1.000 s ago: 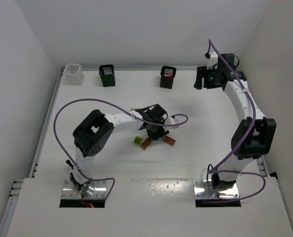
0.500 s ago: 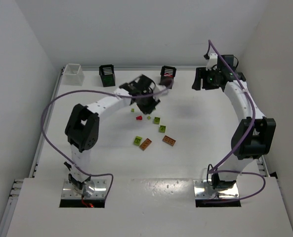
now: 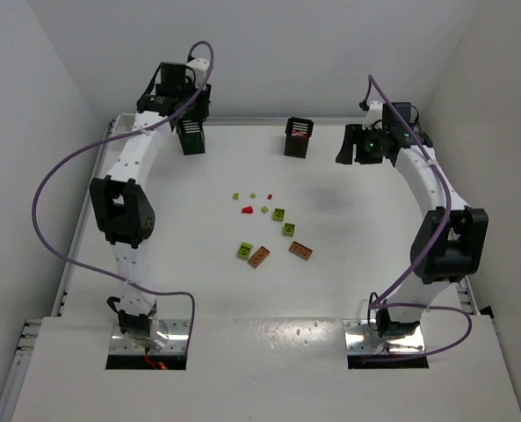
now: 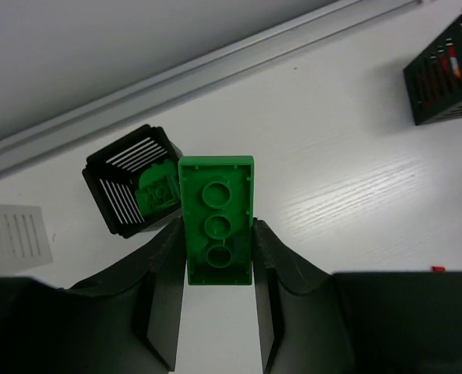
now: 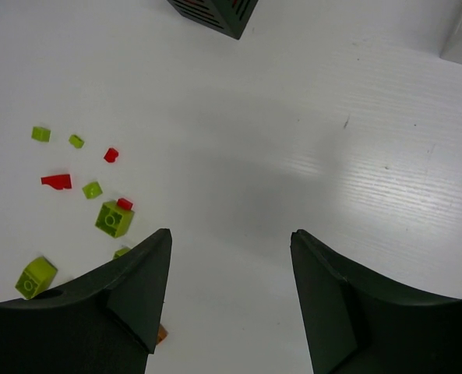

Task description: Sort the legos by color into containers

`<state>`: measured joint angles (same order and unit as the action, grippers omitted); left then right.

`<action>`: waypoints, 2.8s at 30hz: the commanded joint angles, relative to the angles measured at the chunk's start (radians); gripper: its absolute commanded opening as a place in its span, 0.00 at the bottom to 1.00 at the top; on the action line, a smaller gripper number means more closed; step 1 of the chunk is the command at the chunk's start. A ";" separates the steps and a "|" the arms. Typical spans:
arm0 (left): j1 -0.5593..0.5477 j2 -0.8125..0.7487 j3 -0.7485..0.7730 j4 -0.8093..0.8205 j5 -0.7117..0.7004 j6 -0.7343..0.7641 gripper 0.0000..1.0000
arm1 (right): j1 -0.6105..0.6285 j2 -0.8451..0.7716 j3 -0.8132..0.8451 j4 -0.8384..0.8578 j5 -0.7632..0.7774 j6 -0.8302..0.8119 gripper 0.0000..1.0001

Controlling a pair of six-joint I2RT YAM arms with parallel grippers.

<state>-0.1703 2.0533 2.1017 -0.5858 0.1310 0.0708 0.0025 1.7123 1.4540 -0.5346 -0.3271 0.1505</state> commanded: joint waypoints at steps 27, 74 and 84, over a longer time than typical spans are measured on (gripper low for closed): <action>0.134 0.304 0.201 0.139 -0.096 -0.094 0.46 | 0.022 0.064 -0.021 0.019 -0.041 -0.011 0.63; 0.060 -0.717 -0.918 0.110 0.286 0.096 0.91 | 0.218 -0.158 -0.138 -0.094 -0.042 -0.485 0.83; 0.055 -0.743 -0.951 0.064 0.328 0.110 0.85 | 0.382 0.204 0.160 -0.036 -0.096 -0.516 0.65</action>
<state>-0.1387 1.3624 1.1557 -0.5335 0.4194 0.1791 0.3172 1.8797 1.5784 -0.6037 -0.3595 -0.3443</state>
